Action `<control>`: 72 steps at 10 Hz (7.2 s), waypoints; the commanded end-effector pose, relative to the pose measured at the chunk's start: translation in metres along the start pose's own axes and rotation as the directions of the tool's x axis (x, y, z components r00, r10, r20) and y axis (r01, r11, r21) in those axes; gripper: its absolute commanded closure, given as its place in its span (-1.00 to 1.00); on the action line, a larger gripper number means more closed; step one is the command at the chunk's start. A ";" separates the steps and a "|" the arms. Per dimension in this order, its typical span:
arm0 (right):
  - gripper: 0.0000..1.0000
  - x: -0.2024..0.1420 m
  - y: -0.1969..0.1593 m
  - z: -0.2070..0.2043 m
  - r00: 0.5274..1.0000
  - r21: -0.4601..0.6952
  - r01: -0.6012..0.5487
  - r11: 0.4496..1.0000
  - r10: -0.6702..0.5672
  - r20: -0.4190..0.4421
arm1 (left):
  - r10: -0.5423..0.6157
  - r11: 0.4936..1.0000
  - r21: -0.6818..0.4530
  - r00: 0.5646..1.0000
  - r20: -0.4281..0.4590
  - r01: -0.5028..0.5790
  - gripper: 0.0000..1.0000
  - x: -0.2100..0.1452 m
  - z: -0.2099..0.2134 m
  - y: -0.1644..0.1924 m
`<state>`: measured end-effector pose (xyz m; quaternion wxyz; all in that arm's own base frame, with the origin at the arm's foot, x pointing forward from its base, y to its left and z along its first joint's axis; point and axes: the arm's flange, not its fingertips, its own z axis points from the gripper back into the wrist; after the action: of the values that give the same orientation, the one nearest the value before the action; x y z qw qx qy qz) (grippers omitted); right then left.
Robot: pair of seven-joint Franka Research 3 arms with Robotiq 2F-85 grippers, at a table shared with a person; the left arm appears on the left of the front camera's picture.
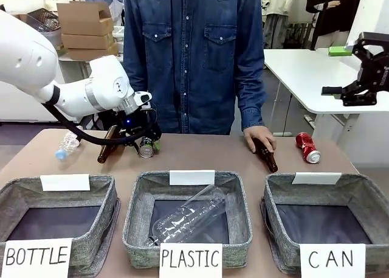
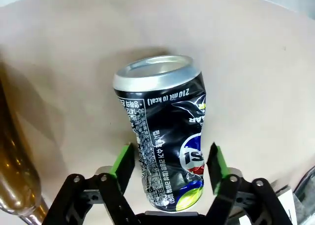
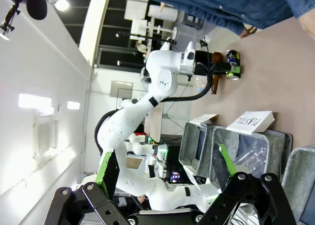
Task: Sort the can waste into the basket.
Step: Pick up the can waste from the table and place it in the right Fabric basket.
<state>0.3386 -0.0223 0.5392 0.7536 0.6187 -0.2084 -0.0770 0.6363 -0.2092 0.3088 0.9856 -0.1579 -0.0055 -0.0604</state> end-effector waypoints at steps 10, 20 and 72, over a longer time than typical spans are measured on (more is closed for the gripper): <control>-1.00 0.002 0.002 -0.003 1.000 0.026 0.001 1.000 -0.002 0.011 | -0.241 0.939 -0.300 0.944 -0.227 0.168 1.00 -0.105 0.138 0.014; -1.00 0.002 0.002 -0.003 1.000 0.026 0.001 1.000 -0.002 0.011 | -0.393 0.875 -0.225 0.900 0.189 0.429 1.00 -0.280 0.298 0.053; -1.00 -0.064 0.033 0.214 0.957 -0.170 -0.064 0.983 0.109 0.268 | -0.921 0.041 0.058 0.015 0.389 0.997 -1.00 -0.325 0.035 -0.424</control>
<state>0.1874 -0.1810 0.5856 0.7690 0.5292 -0.3274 -0.1466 0.2754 -0.5772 0.4468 0.6199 -0.2484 -0.2946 -0.6836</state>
